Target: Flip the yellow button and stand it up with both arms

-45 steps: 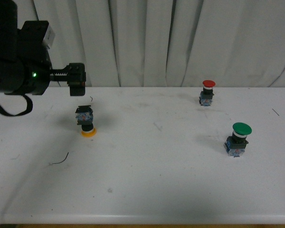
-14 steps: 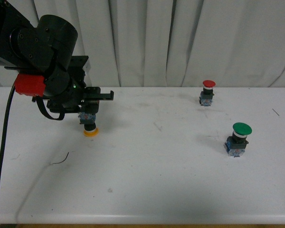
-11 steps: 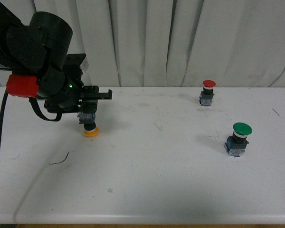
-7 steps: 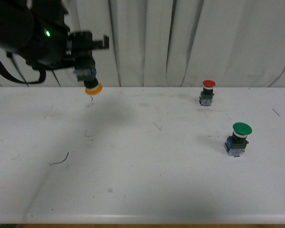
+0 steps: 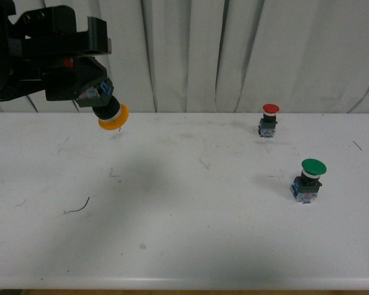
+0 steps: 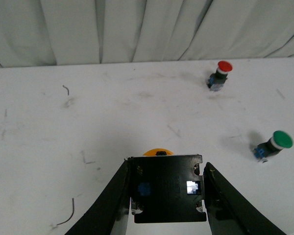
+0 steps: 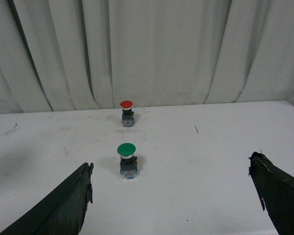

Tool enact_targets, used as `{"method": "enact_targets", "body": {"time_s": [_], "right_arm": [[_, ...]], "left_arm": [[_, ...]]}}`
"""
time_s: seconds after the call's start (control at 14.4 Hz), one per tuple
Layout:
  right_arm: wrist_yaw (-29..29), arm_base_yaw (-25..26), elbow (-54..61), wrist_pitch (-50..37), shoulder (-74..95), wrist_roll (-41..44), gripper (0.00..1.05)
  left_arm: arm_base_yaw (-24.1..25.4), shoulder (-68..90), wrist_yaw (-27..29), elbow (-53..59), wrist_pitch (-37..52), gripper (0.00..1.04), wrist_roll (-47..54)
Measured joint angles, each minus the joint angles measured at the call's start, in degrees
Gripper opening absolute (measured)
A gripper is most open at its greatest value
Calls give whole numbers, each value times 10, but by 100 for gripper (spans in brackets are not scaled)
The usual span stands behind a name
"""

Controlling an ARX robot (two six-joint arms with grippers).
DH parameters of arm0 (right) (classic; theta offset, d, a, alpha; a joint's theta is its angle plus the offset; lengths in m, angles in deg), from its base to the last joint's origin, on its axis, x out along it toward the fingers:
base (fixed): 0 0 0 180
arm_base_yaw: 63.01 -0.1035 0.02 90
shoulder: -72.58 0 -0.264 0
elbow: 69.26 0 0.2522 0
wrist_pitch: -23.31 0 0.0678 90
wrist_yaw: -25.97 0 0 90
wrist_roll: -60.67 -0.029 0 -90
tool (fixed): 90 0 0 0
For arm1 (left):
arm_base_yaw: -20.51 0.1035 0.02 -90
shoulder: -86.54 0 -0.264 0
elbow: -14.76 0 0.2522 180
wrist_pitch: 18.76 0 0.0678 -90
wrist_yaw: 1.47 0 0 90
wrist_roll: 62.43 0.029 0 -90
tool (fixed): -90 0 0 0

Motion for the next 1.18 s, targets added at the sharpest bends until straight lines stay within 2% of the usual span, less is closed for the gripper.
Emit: {"method": "enact_targets", "body": {"time_s": [0.07, 0.21, 0.42, 0.62, 0.69, 0.9, 1.18], "right_arm": [[0, 0, 0, 0, 0, 0, 98], [0, 0, 0, 0, 0, 0, 98], [0, 0, 0, 0, 0, 0, 98], [0, 0, 0, 0, 0, 0, 98], [0, 0, 0, 0, 0, 0, 98], [0, 0, 0, 0, 0, 0, 98], [0, 0, 0, 0, 0, 0, 98]], "left_arm": [[10, -5, -30, 14, 35, 37, -17], [30, -5, -129, 55, 135, 37, -83], [68, 40, -260, 90, 363, 37, -244], [50, 93, -271, 128, 555, 36, -399], [44, 103, -272, 132, 582, 36, -437], [34, 114, -265, 145, 579, 36, -492], [31, 113, -260, 145, 580, 36, -500]]}}
